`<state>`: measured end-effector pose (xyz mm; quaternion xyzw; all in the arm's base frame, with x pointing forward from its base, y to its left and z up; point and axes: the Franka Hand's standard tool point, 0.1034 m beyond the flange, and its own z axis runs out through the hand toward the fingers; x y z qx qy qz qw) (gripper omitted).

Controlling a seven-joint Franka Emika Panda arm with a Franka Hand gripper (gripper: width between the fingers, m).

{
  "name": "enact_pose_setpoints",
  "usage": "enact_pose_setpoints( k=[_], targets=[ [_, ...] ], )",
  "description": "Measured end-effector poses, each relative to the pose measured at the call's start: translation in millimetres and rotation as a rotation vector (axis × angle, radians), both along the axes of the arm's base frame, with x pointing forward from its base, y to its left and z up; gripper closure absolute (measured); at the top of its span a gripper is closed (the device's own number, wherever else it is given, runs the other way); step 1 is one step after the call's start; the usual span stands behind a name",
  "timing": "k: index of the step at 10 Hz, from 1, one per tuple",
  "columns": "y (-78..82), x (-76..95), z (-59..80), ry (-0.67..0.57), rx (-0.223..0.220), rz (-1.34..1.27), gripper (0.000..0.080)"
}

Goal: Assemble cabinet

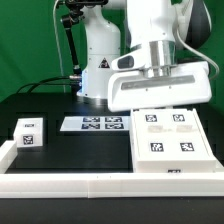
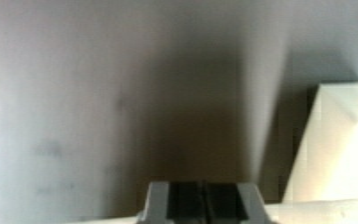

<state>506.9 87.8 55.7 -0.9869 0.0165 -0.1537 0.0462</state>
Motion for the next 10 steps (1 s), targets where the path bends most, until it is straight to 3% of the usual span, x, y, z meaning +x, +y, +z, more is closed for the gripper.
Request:
enact_pose_setpoints(
  k=[4, 5, 10],
  targets=[
    [15.6, 11.5, 52.6, 0.029, 0.049, 0.012, 0.0797],
    [17.0, 13.4, 58.7, 0.029, 0.054, 0.015, 0.0797],
    [14.4, 15.9, 58.0, 0.045, 0.057, 0.014, 0.0797]
  ],
)
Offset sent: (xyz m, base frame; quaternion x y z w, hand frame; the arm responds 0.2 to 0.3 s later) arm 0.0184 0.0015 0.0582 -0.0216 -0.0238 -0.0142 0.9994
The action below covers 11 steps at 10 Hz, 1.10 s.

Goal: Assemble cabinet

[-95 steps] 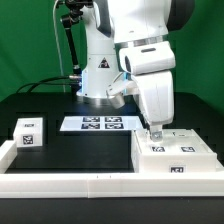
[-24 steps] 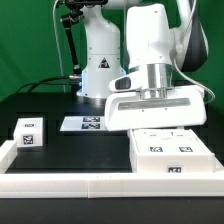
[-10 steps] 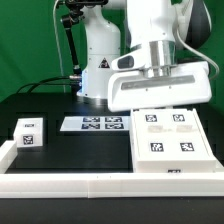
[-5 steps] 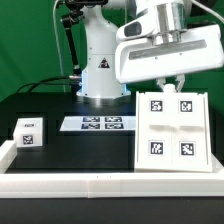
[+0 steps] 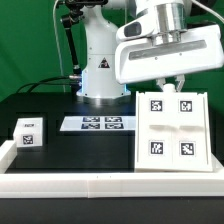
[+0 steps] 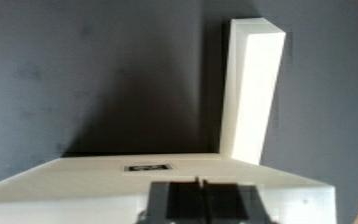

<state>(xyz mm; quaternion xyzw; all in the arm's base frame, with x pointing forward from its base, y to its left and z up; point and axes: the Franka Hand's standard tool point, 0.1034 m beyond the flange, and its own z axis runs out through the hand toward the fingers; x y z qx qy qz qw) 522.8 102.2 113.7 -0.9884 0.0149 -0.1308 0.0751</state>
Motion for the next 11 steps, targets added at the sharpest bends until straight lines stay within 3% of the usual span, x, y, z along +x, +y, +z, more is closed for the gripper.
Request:
enact_pose_setpoints(
  k=[4, 8, 11],
  targets=[
    [-1.1, 17.2, 13.7, 0.024, 0.022, -0.006, 0.0797],
    [-3.9, 20.6, 15.6, 0.022, 0.021, -0.005, 0.0797],
    [6.7, 29.4, 21.1, 0.028, 0.031, -0.009, 0.0797]
  ],
)
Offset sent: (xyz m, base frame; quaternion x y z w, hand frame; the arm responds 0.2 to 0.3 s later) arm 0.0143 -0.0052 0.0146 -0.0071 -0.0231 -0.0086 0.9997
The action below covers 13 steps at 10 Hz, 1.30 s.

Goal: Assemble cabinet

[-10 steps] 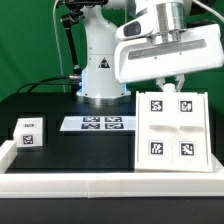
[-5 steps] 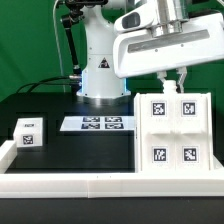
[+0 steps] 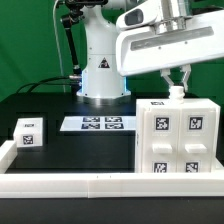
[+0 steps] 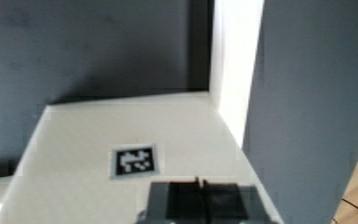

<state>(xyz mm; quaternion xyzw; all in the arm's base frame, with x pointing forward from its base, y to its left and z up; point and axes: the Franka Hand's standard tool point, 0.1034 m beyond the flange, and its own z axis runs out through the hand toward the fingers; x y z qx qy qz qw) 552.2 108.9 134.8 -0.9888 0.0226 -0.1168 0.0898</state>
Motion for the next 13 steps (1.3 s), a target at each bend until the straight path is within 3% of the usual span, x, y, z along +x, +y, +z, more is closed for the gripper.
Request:
enact_pose_setpoints(
  k=[2, 5, 6, 8, 11, 13],
  targets=[
    [-0.2, 0.5, 0.1, -0.002, 0.000, -0.001, 0.0797],
    [-0.7, -0.9, -1.1, 0.000, -0.001, -0.002, 0.0384],
    [-9.2, -10.9, -8.1, -0.002, -0.016, 0.018, 0.0384],
    [-54.7, -41.3, -18.9, 0.037, -0.041, 0.025, 0.0053],
    [-123.5, -54.8, -26.1, 0.059, -0.070, 0.068, 0.0003],
    [-155.4, -58.3, -31.3, 0.059, -0.083, 0.084, 0.0002]
  ],
)
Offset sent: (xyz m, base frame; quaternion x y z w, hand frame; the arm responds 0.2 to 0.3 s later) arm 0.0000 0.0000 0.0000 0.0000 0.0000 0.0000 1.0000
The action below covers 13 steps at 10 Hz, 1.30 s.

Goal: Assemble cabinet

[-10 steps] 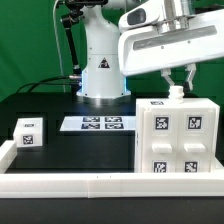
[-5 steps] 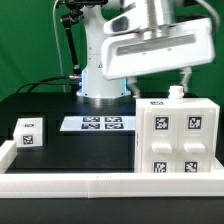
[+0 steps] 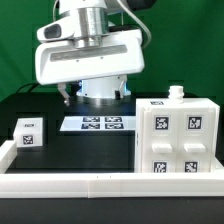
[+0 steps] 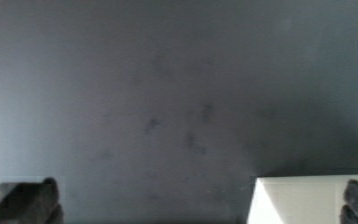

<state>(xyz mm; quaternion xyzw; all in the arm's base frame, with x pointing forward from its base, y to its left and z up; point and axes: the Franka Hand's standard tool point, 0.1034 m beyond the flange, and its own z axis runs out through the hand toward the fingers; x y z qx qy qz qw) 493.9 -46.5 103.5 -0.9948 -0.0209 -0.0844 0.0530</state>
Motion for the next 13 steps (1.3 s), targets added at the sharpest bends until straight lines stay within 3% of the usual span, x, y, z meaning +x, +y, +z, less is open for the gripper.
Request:
enact_pose_setpoints(
  k=[4, 5, 7, 10, 13],
  targets=[
    [3.3, -1.5, -1.3, 0.005, 0.001, 0.000, 0.0002],
    [-8.5, -9.9, -6.0, 0.013, -0.010, 0.044, 0.0002],
    [-55.3, -29.2, -12.4, 0.047, -0.008, 0.062, 0.0002],
    [-111.4, -53.9, -27.5, 0.067, -0.021, 0.082, 0.0002],
    [-114.9, -57.1, -31.4, 0.075, -0.019, 0.078, 0.0002]
  ],
)
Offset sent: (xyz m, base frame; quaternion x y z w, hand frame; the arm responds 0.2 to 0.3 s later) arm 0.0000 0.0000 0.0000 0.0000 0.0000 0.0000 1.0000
